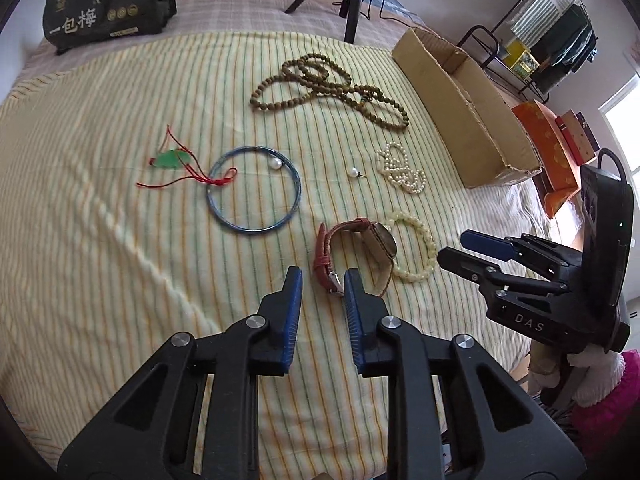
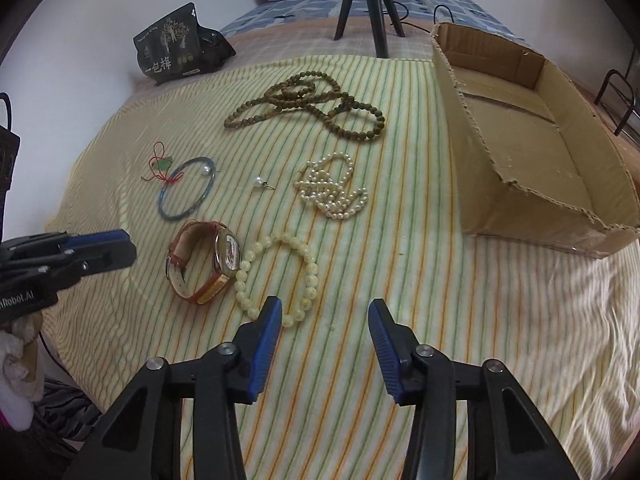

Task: Organize jewelry
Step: 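Grasp the red-strap watch with the left tool while the right tool grasps the cream bracelet, then carry the watch with the left tool while the right tool carries the bracelet over the box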

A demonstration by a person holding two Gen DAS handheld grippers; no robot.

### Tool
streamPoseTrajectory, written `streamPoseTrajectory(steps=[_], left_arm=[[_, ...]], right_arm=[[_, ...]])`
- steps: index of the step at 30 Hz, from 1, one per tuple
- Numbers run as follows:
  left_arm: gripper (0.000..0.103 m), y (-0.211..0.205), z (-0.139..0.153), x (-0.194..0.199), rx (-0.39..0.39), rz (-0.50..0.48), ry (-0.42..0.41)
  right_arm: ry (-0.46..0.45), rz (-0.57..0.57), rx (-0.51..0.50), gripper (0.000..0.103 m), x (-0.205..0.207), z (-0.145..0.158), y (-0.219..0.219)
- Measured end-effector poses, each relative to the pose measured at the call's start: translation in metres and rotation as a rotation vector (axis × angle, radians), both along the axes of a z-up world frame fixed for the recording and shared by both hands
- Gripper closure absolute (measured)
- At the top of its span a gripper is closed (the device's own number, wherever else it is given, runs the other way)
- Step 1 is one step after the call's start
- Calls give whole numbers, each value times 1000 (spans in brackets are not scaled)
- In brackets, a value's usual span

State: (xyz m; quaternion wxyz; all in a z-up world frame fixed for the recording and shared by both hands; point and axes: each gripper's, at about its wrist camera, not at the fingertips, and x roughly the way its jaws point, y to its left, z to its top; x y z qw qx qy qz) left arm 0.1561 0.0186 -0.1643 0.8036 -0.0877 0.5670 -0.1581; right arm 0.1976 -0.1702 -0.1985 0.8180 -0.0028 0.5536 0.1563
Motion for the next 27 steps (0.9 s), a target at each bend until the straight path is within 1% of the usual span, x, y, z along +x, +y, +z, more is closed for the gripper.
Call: streamPoseTrajectory(steps=[6, 8, 10, 12, 20, 24, 27], left_arm=[[87, -5, -12, 10, -14, 2, 42], [88, -7, -16, 14, -3, 2, 50], [89, -7, -21, 18, -14, 6, 70], [89, -9, -25, 21, -8, 8, 78], [90, -14, -39, 26, 12, 8, 107], [91, -17, -42, 27, 25, 8, 97], [93, -17, -41, 26, 25, 12, 88]], right_arm=[[23, -3, 9, 62, 12, -8, 4], [26, 0, 11, 63, 13, -10, 4], [25, 3, 12, 64, 15, -10, 5], [25, 7, 9, 64, 16, -11, 6], [18, 40, -38, 66, 16, -16, 14], [1, 62, -82, 66, 17, -21, 21], [-14, 77, -103, 71, 18, -21, 25]])
